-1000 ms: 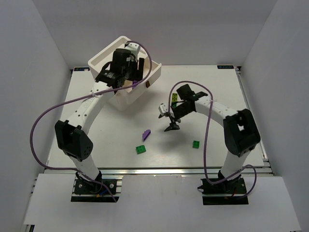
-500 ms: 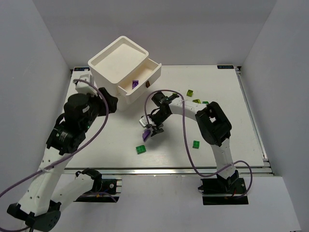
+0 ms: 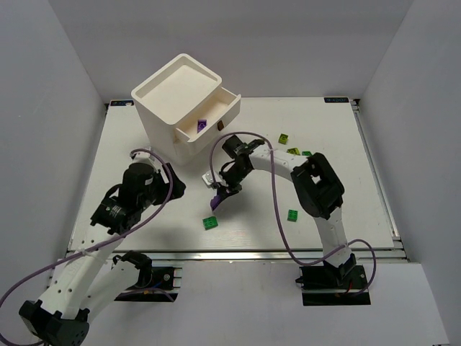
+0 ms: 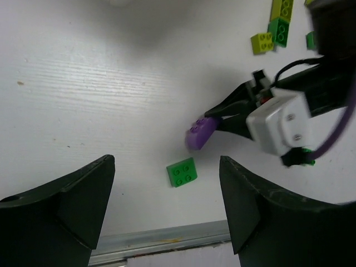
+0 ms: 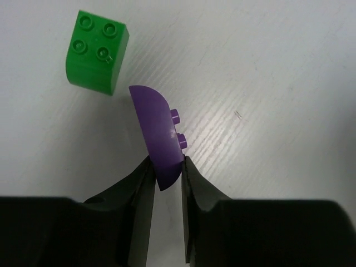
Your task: Sort the legos into containers by color
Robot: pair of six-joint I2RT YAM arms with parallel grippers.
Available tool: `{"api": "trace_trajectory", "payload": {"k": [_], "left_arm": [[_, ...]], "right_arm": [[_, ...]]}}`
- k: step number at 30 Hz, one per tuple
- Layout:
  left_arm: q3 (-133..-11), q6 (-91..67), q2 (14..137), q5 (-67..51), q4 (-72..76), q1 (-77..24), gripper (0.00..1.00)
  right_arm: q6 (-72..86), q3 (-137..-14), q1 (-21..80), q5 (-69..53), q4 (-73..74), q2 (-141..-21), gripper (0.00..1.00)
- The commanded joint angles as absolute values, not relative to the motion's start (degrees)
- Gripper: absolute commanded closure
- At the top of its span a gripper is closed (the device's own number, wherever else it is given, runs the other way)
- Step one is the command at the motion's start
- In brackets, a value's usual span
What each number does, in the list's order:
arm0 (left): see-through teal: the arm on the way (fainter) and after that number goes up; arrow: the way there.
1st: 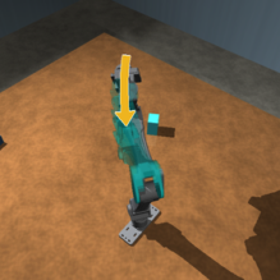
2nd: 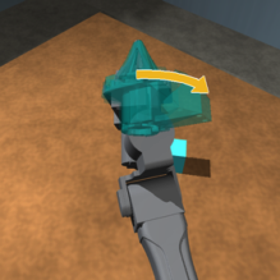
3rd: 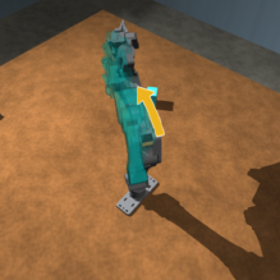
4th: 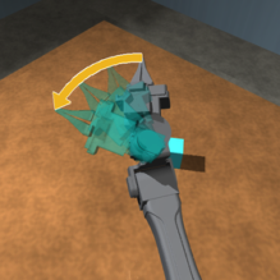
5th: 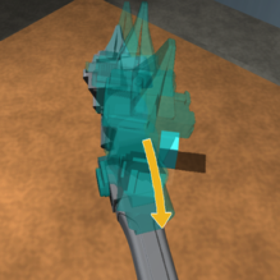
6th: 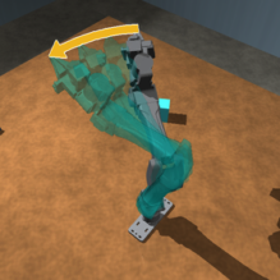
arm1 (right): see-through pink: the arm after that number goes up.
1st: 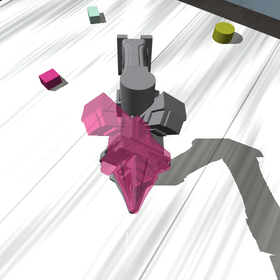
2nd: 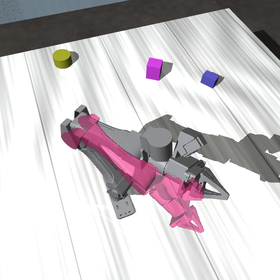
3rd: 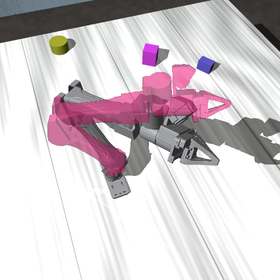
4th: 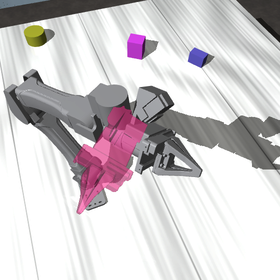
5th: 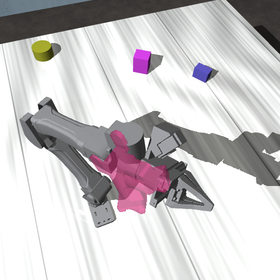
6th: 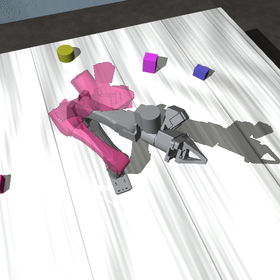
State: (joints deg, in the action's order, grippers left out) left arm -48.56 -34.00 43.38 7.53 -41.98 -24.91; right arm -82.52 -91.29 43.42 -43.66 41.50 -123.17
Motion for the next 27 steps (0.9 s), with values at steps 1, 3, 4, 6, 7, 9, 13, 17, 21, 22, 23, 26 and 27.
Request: {"api": "trace_trajectory", "payload": {"k": [1,3,4,6,7,9,13,17,21,22,23,26,27], "left_arm": [[-46.3,-35.8,43.6,4.3,-39.4,-24.9,0.15],[-44.4,-35.9,44.0,3.7,-38.7,-24.9,0.14],[-43.9,-35.9,44.2,2.9,-37.5,-24.9,0.14],[-42.0,-36.0,44.5,2.5,-36.7,-24.9,0.14],[-41.4,-36.0,44.5,2.2,-35.4,-24.9,0.14],[-40.2,-35.9,44.8,1.6,-34.4,-24.9,0.14],[-39.4,-34.7,46.6,0.1,-32.1,-24.9,0.13],[-39.4,-33.7,49.4,-2.7,-31.2,-24.9,0.13],[-39.5,-33.3,50.0,-2.7,-30.8,-24.9,0.13],[-39.5,-33.4,49.7,-2.7,-30.8,-24.9,0.13],[-39.4,-33.4,49.4,-2.6,-30.8,-24.9,0.12],[-38.9,-33.9,48.6,-2.5,-30.6,-25.4,0.12],[-38.9,-34.1,48.5,-2.5,-30.2,-25.4,0.12]], "right_arm": [[-72.7,-92.5,41.9,-46.9,42.5,-112.4,1.0],[-63.7,-92.3,40.9,-47.2,40.2,-108.4,1.0],[-61.0,-92.0,40.7,-47.3,37.5,-104.4,1.0],[-55.4,-90.4,40.0,-47.0,33.8,-100.4,1.0],[-53.5,-89.7,39.9,-46.0,31.6,-97.0,1.0],[-51.0,-88.9,39.6,-43.5,26.5,-94.4,1.0],[-46.3,-93.8,39.3,-36.7,21.2,-95.3,1.0],[-45.7,-100.3,38.8,-29.9,16.8,-100.9,1.0],[-45.7,-109.3,38.8,-24.0,14.4,-108.4,0.98],[-45.8,-111.0,38.8,-22.3,14.1,-111.2,0.98],[-46.3,-112.5,38.8,-21.5,14.1,-112.2,0.97],[-48.2,-115.2,38.7,-20.0,12.7,-114.7,0.92],[-48.8,-115.5,38.7,-19.4,12.4,-115.0,0.87]]}}
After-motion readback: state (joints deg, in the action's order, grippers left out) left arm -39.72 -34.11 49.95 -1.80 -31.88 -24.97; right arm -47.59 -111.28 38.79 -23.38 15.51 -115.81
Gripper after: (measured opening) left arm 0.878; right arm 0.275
